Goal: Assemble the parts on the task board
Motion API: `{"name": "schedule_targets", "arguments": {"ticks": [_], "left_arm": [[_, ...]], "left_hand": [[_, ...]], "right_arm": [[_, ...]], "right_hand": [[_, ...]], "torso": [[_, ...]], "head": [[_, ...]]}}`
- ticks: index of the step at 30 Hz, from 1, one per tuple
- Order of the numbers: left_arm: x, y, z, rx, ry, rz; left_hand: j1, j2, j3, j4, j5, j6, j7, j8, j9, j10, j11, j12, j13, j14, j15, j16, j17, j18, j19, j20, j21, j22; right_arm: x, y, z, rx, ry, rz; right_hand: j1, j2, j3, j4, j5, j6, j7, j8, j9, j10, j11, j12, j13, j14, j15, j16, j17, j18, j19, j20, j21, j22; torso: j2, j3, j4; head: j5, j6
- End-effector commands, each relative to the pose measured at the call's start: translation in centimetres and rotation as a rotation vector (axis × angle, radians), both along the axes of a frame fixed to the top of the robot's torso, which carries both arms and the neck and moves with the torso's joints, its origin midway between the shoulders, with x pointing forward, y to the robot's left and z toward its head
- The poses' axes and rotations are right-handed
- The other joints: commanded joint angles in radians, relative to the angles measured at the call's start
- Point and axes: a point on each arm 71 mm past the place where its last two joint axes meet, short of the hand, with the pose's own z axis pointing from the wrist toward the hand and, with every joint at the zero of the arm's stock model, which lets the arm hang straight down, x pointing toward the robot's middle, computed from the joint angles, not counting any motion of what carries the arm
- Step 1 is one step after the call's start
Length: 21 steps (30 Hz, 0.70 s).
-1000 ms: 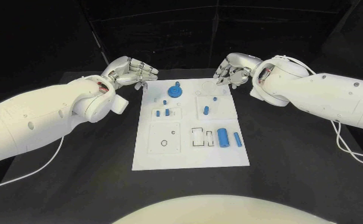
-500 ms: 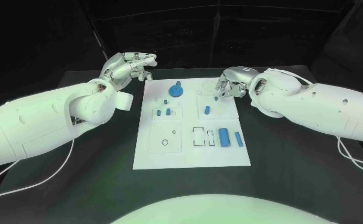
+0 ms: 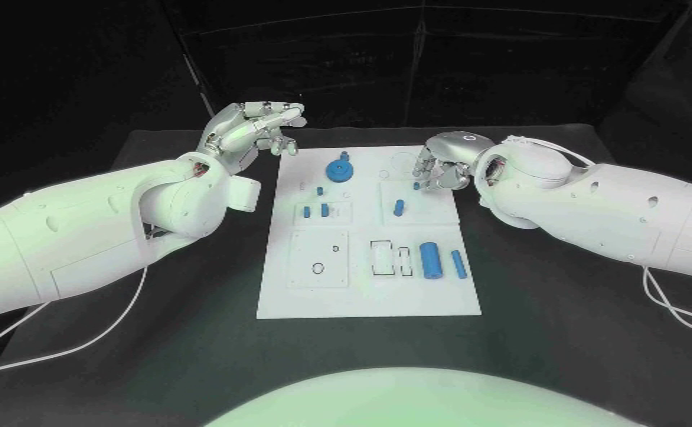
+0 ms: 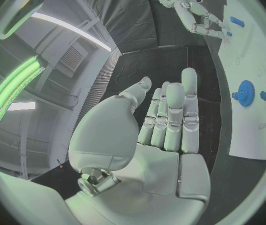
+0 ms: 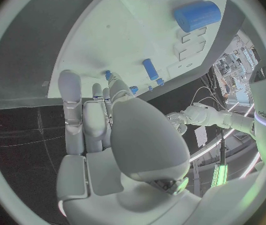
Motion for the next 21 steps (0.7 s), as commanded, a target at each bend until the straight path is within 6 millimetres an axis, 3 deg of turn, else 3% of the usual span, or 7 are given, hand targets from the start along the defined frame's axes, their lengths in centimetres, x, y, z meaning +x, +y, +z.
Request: {"name": "schedule_targets", "arguments": {"ticks": [1,18,21], "left_arm": [[0.0,-0.2,0.1,-0.024,-0.004,-0.006],[0.1,-0.2,0.1,-0.009,-0.011,0.025],[0.1,-0.2,0.1,-0.006,-0.013,0.031]], "left_hand": [[0.002,0.006,-0.009,0.000,-0.001,-0.008,0.000,0.005,-0.001,-0.008,0.001,0.007,0.001,-0.008,0.002,-0.007,-0.002,0.013,0.001,0.005,-0.005,-0.002],[0.019,0.013,-0.014,-0.003,-0.001,-0.013,0.000,0.009,0.000,-0.015,0.001,0.015,0.003,-0.006,0.002,-0.005,0.001,0.013,0.006,0.005,-0.013,-0.009],[0.019,0.013,-0.014,-0.003,-0.001,-0.013,0.000,0.009,0.000,-0.015,0.001,0.015,0.003,-0.006,0.002,-0.005,0.001,0.013,0.006,0.005,-0.013,-0.009]], "right_arm": [[0.1,0.2,-0.1,-0.009,0.001,0.012],[0.3,0.8,-1.0,-0.011,0.047,0.018],[0.3,0.8,-1.1,-0.012,0.054,0.017]], "right_hand": [[0.009,-0.002,0.016,-0.002,-0.003,0.003,0.006,-0.001,0.001,0.005,0.006,-0.005,0.002,0.030,0.007,0.008,0.006,-0.018,-0.010,0.001,0.010,0.008],[0.020,-0.005,0.071,-0.003,-0.006,0.016,0.008,-0.001,0.001,0.015,0.006,-0.005,0.002,0.027,0.008,0.027,0.018,-0.018,-0.028,0.004,0.047,0.039],[0.020,-0.008,0.077,-0.004,-0.006,0.018,0.008,-0.001,0.001,0.018,0.005,-0.005,0.002,0.027,0.007,0.029,0.020,-0.018,-0.030,0.004,0.051,0.042]], "torso": [[-0.001,-0.0007,-0.0003],[-0.002,-0.0008,-0.0009],[-0.001,-0.0005,-0.0008]], "head": [[0.001,-0.004],[0.007,-0.013],[-0.002,-0.011]]}}
